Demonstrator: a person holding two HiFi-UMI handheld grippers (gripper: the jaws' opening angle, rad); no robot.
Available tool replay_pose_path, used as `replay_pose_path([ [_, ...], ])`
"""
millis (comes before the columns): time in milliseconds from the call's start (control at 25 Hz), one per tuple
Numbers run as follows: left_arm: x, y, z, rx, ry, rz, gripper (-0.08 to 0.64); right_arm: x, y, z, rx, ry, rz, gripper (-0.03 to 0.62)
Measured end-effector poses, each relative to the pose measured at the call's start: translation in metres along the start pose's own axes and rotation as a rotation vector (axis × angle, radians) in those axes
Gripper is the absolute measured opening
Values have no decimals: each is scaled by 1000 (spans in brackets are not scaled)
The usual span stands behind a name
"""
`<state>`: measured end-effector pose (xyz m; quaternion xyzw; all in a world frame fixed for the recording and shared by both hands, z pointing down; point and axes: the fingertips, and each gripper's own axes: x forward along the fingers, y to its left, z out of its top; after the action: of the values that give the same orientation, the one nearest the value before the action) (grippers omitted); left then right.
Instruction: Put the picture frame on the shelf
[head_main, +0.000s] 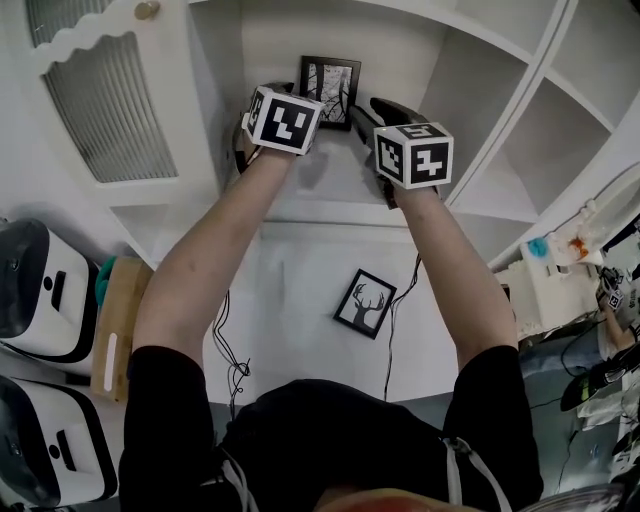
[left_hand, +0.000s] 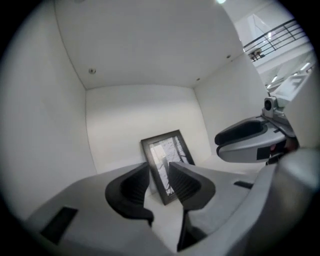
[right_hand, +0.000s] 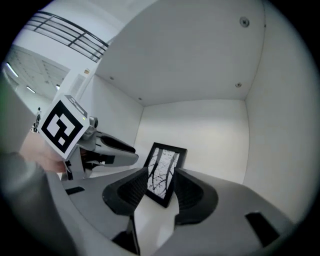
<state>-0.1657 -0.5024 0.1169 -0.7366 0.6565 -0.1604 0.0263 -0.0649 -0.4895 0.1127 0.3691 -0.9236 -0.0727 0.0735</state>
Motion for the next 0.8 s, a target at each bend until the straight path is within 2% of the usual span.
replay_pose_path([
  [240, -65, -54, 30, 101, -168, -87, 126, -63, 50, 35, -6, -170, 79, 153],
  [480, -131, -83, 52, 92, -279, -188, 126, -117, 75, 64, 5, -295, 117, 152],
  [640, -179, -95, 51, 79, -338, -243, 124, -154, 102, 72, 9, -364, 153, 153],
  [800, -218, -101, 44, 69, -380, -278, 121, -178, 128, 71, -30, -396, 165, 152],
])
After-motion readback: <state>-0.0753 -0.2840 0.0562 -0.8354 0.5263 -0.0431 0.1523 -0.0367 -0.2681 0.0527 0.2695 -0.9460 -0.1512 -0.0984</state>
